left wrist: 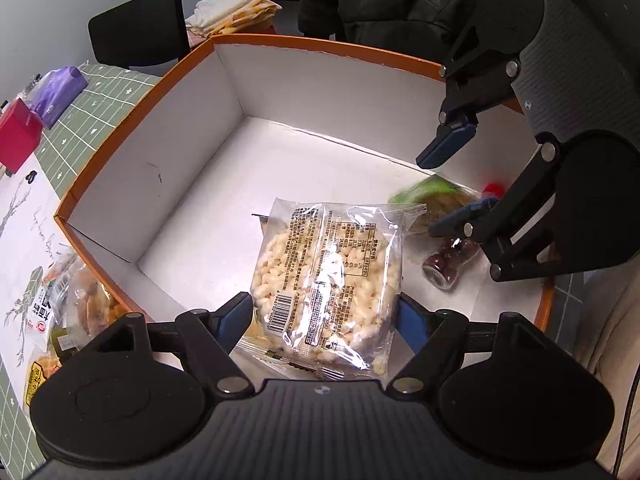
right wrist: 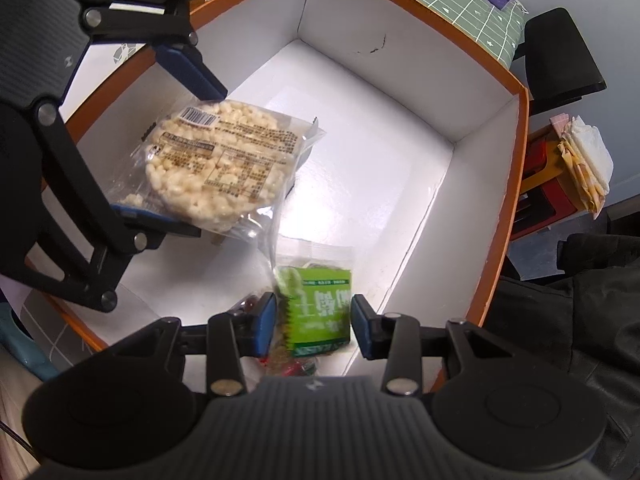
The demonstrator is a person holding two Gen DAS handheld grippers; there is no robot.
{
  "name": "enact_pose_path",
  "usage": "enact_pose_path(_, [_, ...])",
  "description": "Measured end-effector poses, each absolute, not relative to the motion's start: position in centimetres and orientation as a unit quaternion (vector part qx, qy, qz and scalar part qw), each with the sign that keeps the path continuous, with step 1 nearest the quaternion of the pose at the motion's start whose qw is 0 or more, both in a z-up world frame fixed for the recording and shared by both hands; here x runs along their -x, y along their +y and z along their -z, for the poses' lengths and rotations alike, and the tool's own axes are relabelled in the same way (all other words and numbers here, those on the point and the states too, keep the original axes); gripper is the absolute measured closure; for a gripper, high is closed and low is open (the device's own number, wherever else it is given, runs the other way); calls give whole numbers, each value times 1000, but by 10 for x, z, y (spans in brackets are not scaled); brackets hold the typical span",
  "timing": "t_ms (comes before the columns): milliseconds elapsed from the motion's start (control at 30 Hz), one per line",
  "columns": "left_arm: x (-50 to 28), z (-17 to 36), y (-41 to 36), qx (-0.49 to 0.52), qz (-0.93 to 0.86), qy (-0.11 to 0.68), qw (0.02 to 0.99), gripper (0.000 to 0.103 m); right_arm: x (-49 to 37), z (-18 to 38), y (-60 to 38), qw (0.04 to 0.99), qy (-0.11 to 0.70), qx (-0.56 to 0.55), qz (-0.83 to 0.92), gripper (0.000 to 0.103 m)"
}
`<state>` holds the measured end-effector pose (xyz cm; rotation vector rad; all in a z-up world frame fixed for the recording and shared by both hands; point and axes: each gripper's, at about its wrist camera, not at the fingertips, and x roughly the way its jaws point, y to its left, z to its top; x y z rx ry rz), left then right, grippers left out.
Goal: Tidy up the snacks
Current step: 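Lower both packets into the orange box and open both tools, then withdraw both tools from the box toward the remaining snacks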
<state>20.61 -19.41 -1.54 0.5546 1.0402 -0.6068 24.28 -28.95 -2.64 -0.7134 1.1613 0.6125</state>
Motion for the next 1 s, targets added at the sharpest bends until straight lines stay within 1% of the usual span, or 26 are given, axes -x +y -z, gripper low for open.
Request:
enact_pose_path(167, [-207,17,-196,-257,286,484,786,9,-244,26,-290,737,526,321,-277,62])
enact_pose_path(267, [-205,15,-195,-255,285,480,789,9,-243,24,-291,743,523,319,-270,53])
enact_pose_path(333, [-203,14,-194,-256,284,475,793,9,-241,22,-294,748,520,313,-269,44])
enact_pose_path(367, [-201,12,-193,-257,282,471,795,9,-240,20,-295,751,517,311,-268,42])
enact_pose_path(433, [-198,10,-192,-257,280,465,799,9,-239,17,-295,755,512,310,-267,34])
enact_pose_path(533, [-194,5,-189,-248,279,463,804,7,-236,13,-293,761,504,313,-261,28])
enact_pose_path(567, [-193,3,-186,-241,282,463,805,5,-236,12,-293,763,501,315,-259,27])
enact_pose_path(667, [-189,-1,-183,-228,277,460,812,5,-233,6,-293,768,494,317,-258,26])
enact_pose_path(767, [-181,-7,-181,-232,273,450,818,5,-228,0,-294,770,488,317,-260,21])
enact_pose_path(900, [-171,-17,-177,-218,269,444,827,5,-217,-6,-290,772,481,323,-260,21])
enact_pose_path(1000, [-166,-26,-171,-202,266,439,834,5,-211,-10,-287,778,474,326,-251,17])
